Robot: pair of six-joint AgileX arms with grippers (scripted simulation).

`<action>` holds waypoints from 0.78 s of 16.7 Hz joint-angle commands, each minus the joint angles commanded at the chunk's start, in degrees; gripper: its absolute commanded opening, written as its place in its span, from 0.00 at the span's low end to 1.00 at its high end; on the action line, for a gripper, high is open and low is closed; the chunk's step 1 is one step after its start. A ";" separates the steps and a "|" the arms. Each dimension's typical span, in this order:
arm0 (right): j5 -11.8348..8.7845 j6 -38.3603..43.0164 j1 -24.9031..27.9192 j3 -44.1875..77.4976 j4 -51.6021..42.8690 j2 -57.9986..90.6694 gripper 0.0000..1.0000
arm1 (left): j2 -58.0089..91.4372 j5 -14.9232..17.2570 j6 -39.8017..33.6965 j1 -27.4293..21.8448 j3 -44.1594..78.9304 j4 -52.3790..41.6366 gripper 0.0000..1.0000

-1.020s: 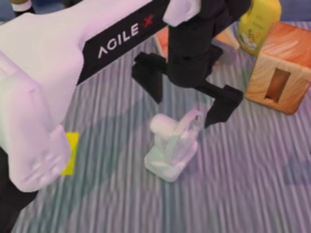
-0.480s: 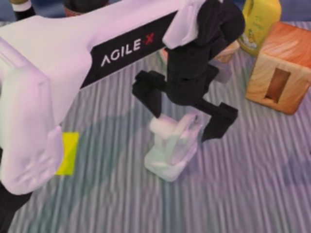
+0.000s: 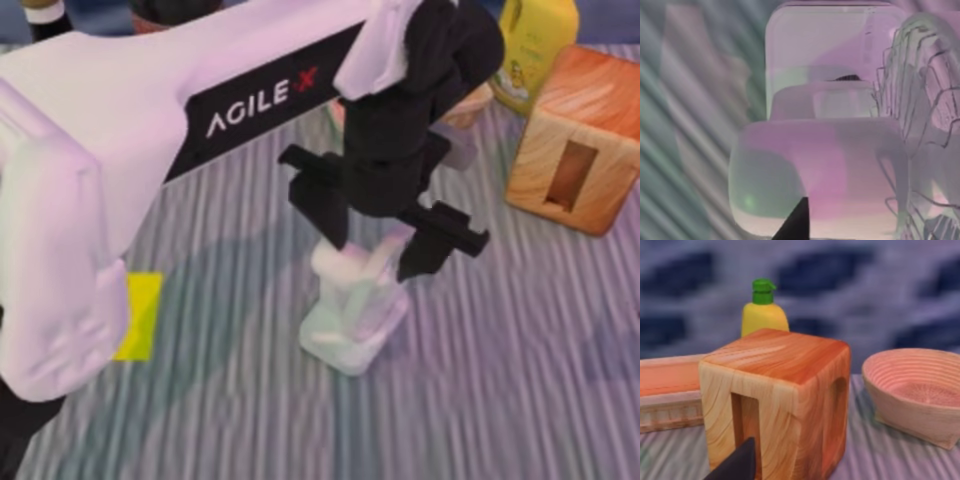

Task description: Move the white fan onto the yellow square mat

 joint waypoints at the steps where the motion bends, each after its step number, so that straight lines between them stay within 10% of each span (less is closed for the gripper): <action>1: 0.00 0.00 0.00 0.00 0.00 0.00 1.00 | 0.00 0.00 0.00 0.00 0.00 0.00 0.40; 6: 0.00 0.00 0.00 0.00 0.00 0.00 1.00 | 0.00 0.00 0.00 0.00 0.00 0.00 0.02; 13: 0.00 0.00 0.00 0.00 0.00 0.00 1.00 | 0.00 0.00 0.00 0.00 0.00 0.00 0.00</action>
